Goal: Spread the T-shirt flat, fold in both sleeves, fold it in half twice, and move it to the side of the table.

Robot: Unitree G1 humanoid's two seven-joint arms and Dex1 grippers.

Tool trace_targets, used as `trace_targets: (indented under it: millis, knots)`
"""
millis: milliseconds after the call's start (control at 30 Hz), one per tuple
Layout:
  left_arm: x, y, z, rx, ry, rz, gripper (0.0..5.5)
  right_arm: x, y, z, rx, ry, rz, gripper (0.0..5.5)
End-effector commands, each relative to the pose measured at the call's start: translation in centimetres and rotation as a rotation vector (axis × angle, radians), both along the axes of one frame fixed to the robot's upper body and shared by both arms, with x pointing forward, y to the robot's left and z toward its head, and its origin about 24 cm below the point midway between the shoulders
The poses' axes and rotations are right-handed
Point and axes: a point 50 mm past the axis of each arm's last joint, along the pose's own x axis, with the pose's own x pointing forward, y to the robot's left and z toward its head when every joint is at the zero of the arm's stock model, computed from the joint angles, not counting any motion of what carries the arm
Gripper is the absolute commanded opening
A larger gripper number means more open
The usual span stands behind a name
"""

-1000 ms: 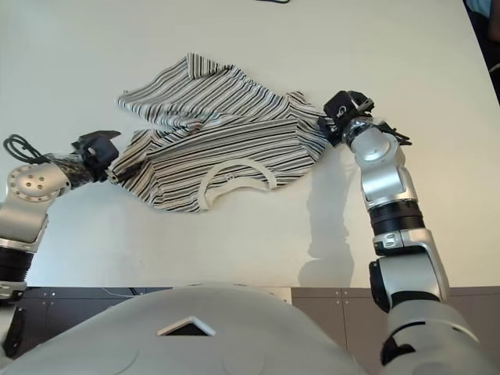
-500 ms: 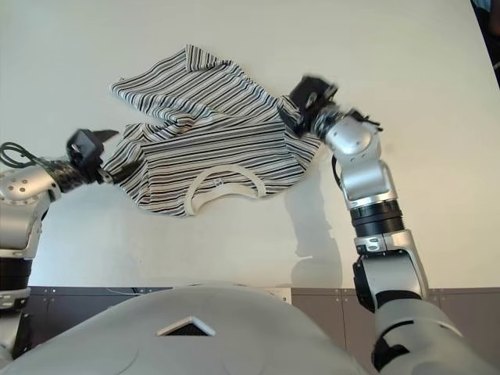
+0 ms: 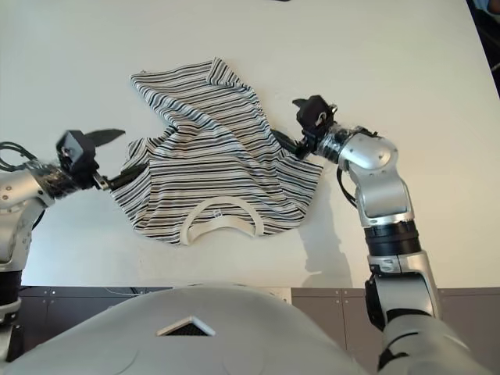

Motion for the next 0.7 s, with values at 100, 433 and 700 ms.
trace_targets:
  millis: [100, 433, 700]
  knots:
    - [0.7, -0.4, -4.6, 0.304, 0.046, 0.073, 3.94, -3.3, 1.3, -0.2, -0.005, 0.051, 0.167, 3.66]
    - [4.7, 2.6, -9.3, 0.668, 0.005, 0.286, 3.94, 1.2, -1.5, -6.7, -0.406, 0.000, -0.255, 3.66]
    - [1.6, -1.1, -0.3, 0.094, -0.338, 0.301, 3.94, -5.1, 1.6, 1.4, -0.179, -0.260, 0.148, 3.66]
